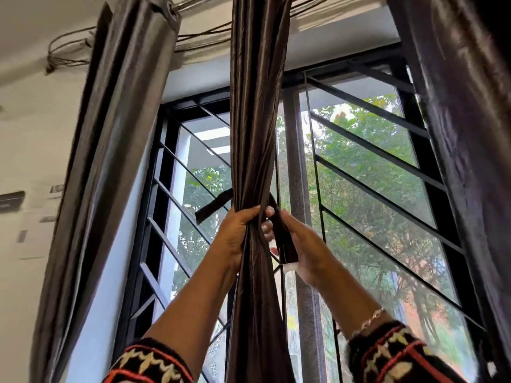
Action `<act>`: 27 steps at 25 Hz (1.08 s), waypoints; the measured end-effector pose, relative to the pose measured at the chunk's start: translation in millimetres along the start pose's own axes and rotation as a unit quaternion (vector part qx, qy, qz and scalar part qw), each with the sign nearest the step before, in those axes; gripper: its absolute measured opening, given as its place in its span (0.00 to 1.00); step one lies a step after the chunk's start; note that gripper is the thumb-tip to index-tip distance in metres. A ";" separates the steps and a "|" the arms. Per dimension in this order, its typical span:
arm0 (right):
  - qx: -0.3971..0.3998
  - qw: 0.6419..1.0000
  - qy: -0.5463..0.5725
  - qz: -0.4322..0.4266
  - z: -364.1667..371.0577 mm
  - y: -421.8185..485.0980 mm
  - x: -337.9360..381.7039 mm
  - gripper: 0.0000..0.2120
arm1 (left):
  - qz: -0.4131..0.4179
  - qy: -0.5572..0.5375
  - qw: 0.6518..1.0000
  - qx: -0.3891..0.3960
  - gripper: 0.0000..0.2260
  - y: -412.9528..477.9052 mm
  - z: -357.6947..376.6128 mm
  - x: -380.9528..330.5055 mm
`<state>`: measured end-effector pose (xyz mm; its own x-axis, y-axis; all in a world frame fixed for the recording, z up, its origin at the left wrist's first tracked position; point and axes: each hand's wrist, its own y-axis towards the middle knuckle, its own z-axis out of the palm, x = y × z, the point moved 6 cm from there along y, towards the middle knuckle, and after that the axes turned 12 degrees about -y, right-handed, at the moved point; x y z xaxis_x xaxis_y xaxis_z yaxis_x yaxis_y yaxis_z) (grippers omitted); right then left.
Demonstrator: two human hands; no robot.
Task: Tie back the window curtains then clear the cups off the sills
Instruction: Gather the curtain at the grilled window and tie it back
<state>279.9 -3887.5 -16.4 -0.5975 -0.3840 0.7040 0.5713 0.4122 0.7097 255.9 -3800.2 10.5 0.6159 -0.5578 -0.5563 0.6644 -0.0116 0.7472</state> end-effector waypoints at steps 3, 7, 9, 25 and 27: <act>-0.034 0.989 -0.143 0.009 -9.4 6.6 14.1 0.11 | 0.019 0.014 1.000 -0.019 0.02 -2.5 -6.1 -6.0; -0.106 0.963 -0.247 0.016 -32.9 6.9 34.3 0.14 | 0.090 0.075 0.992 -0.047 0.12 -3.9 -15.1 -11.6; -0.108 0.967 -0.230 0.009 -33.3 3.0 47.1 0.14 | 0.125 0.101 0.986 -0.046 0.16 -5.2 -14.4 -11.8; 0.029 0.964 -0.195 -0.181 22.7 21.7 82.8 0.26 | 0.293 0.454 0.839 -0.059 0.35 -31.5 -0.3 -2.2; -0.007 0.918 -0.313 -0.242 28.0 18.4 81.3 0.24 | 0.288 0.502 0.813 -0.061 0.34 -34.2 1.9 -4.8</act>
<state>226.1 -3887.9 53.1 -0.9871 0.0336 0.1565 0.1592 0.3057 0.9387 229.5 -3798.7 -11.7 0.8345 0.5175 -0.1891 0.1433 0.1274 0.9814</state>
